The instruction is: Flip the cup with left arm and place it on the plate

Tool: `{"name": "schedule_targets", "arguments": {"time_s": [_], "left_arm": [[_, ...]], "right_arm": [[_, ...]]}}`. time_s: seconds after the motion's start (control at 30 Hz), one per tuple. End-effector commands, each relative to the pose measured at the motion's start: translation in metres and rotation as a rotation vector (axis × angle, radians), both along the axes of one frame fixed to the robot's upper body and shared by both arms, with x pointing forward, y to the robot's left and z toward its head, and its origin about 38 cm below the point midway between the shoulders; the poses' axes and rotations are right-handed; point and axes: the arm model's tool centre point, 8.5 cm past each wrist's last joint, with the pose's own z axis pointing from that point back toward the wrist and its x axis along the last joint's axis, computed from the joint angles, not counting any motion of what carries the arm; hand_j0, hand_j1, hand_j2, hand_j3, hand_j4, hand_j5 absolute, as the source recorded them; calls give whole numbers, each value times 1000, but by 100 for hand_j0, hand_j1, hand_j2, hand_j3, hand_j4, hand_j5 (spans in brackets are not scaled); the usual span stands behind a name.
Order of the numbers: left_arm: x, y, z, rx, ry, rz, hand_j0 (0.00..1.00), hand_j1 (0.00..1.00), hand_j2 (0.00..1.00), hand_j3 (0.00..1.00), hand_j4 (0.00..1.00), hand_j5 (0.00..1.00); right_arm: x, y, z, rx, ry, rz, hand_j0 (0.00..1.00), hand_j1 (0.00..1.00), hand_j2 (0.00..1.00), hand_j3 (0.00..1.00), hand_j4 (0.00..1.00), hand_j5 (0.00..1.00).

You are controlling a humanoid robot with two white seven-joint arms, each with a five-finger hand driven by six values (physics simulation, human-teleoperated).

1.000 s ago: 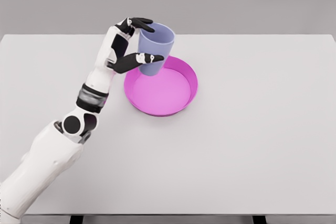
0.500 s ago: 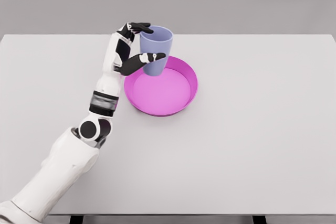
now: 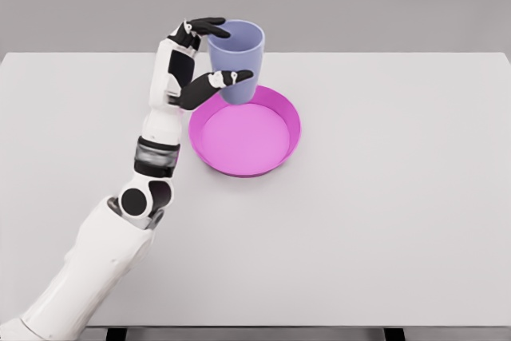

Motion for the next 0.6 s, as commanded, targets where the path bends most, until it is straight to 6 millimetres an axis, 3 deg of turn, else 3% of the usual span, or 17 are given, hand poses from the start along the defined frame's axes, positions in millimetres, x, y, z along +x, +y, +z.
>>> {"name": "schedule_targets", "arguments": {"time_s": [0.0, 0.27, 0.57], "left_arm": [[-2, -10, 0, -24, 6, -9, 41, 41, 41, 41, 41, 41], [-5, -13, -31, 22, 69, 7, 41, 41, 41, 41, 41, 41], [-3, -18, -44, 17, 109, 14, 42, 42, 42, 42, 42, 42]], "right_arm": [[0, 0, 0, 0, 0, 0, 100, 100, 100, 100, 100, 100], [0, 0, 0, 0, 0, 0, 100, 100, 100, 100, 100, 100], [0, 0, 0, 0, 0, 0, 100, 100, 100, 100, 100, 100]]}}
